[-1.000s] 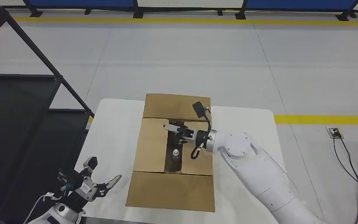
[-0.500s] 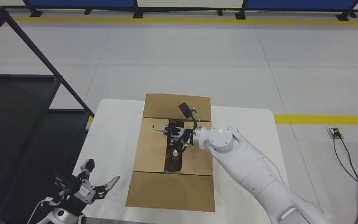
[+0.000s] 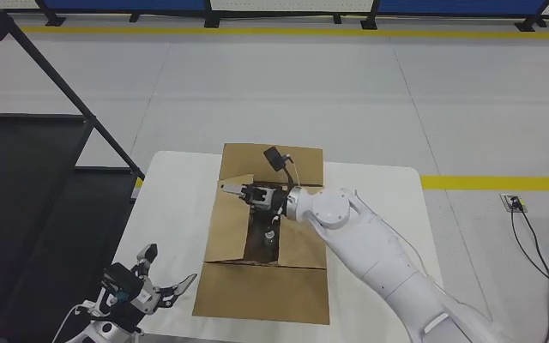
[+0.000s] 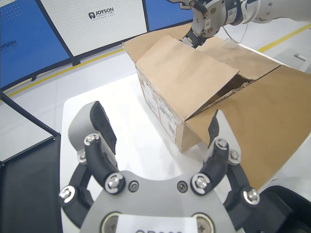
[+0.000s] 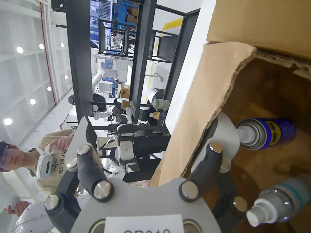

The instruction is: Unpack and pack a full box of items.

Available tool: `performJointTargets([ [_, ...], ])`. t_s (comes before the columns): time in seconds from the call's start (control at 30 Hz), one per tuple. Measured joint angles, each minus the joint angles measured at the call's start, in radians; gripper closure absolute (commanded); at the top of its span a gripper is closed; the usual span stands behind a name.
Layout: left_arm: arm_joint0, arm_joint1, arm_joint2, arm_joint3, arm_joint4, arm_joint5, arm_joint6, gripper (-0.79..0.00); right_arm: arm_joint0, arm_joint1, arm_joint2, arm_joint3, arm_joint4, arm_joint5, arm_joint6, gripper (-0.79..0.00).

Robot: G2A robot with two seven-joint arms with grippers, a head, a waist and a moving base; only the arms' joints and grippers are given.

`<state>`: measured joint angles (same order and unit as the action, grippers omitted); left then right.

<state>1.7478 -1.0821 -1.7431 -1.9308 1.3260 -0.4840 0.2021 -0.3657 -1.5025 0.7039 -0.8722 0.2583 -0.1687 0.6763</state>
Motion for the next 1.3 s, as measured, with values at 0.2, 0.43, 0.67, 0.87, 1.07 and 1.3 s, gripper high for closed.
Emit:
performJointTargets([
  [0.2,0.007,-0.001,0.0,0.009,0.003,0.002,0.019,-0.785,-0.022,0.016,0.026,-0.086,-0.079,0.104,-0.007,-0.785],
  [0.43,0.009,-0.002,0.003,0.007,0.007,-0.002,0.028,-0.785,-0.069,0.043,0.071,-0.207,-0.177,0.272,-0.018,-0.785],
  [0.67,0.004,-0.002,0.008,0.005,0.011,-0.001,0.022,-0.785,-0.135,0.074,0.138,-0.329,-0.237,0.387,0.007,-0.785],
  [0.87,-0.006,-0.002,0.015,0.004,0.016,-0.004,0.011,-0.785,-0.203,0.101,0.197,-0.439,-0.303,0.428,0.017,-0.785],
  [1.07,-0.015,-0.003,0.024,0.002,0.021,-0.004,0.003,-0.785,-0.266,0.122,0.237,-0.569,-0.4,0.492,-0.011,-0.785],
  [1.3,-0.019,-0.003,0.027,0.004,0.019,-0.003,0.002,-0.785,-0.324,0.142,0.305,-0.671,-0.423,0.513,0.015,-0.785],
])
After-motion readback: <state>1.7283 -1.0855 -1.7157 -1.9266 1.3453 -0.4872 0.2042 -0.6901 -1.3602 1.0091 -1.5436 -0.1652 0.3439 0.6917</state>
